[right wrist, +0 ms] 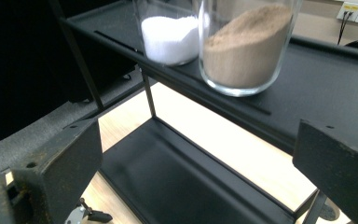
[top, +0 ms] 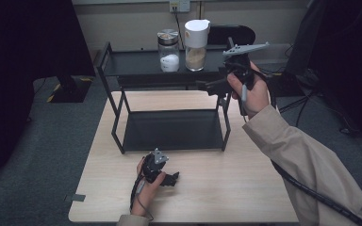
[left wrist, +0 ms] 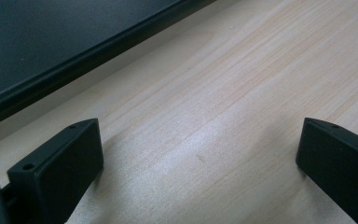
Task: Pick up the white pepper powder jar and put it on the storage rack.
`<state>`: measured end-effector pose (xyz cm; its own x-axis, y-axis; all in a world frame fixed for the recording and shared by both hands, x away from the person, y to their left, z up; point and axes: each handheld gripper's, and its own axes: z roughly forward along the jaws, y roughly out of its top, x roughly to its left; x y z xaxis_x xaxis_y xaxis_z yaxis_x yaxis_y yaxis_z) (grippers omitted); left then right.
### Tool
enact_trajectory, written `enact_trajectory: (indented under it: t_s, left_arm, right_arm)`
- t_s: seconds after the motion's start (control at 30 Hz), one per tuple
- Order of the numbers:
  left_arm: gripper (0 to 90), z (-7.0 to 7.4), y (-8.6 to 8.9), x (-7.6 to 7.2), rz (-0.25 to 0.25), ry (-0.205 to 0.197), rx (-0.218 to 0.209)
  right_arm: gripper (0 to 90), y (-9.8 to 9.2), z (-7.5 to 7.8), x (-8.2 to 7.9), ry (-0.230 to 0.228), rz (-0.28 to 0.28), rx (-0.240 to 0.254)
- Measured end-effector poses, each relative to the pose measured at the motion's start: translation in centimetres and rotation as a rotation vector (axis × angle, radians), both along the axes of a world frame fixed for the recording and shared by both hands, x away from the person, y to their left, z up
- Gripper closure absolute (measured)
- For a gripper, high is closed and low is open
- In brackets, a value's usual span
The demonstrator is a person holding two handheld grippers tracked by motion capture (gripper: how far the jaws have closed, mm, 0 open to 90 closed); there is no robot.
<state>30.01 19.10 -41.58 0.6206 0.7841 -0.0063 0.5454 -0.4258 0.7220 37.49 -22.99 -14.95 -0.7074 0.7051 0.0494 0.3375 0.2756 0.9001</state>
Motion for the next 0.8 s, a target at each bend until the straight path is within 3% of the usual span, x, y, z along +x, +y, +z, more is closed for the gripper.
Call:
enact_trajectory:
  t_s: [0.4,0.8]
  left_arm:
    - [0.0,0.0,0.0,0.0,0.0,0.0,0.0]
    - [0.1,0.0,0.0,0.0,0.0,0.0,0.0]
  right_arm:
    - [0.8,-0.3,-1.8,-1.0,0.0,0.048,0.003]
    - [0.5,-1.1,-4.2,-1.5,0.009,0.059,0.016]
